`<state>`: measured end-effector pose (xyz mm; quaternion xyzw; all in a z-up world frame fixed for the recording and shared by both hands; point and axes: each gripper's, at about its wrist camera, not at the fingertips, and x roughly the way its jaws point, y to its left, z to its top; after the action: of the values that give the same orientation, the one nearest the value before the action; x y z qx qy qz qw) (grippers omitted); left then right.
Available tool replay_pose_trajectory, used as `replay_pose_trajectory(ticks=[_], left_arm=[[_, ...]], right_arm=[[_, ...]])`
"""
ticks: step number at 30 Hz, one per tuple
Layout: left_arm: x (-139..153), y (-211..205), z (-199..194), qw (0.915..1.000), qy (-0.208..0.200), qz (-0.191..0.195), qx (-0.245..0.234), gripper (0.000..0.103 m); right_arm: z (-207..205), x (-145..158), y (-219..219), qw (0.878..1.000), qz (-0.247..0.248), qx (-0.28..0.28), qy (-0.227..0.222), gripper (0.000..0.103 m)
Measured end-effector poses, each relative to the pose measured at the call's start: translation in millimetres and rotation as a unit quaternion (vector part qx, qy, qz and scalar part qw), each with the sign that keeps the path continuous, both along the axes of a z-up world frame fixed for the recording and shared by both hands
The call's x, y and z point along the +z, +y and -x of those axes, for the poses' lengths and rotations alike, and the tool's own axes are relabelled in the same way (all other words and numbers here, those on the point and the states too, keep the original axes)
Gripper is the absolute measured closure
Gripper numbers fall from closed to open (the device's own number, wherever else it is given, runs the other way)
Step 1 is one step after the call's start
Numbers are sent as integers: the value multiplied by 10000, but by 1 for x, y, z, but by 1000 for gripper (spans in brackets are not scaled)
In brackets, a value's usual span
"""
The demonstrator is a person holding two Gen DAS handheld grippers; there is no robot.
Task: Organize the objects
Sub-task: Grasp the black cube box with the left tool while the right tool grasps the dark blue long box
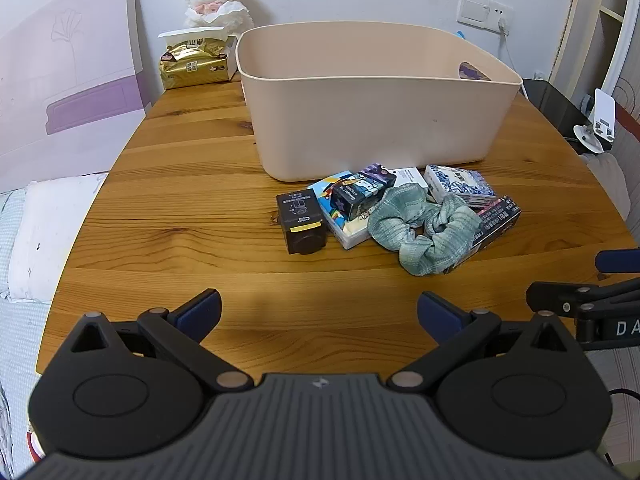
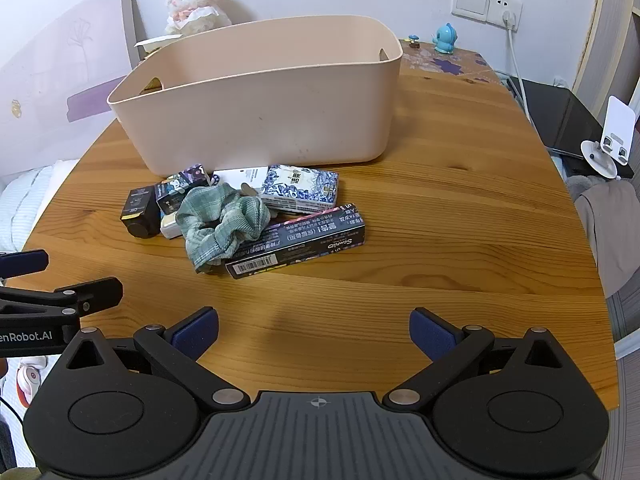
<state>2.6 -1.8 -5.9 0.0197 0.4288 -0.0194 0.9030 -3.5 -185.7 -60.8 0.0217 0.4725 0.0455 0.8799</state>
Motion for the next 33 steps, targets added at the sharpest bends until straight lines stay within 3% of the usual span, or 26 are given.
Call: replay_pose_trajectory(ticks=[8, 19, 33], left_arm=[[-2, 7, -8, 10000, -29, 84, -39, 0], [-3, 25, -47, 9996, -181, -101, 211, 0], [-29, 44, -92, 9984, -99, 0, 553, 0]], right_arm=[[-6, -1, -1, 9999, 9, -92, -77, 0], [-40, -3, -16, 9984, -56, -477, -306, 0], [-88, -33, -10, 9976, -16, -695, -36, 0]])
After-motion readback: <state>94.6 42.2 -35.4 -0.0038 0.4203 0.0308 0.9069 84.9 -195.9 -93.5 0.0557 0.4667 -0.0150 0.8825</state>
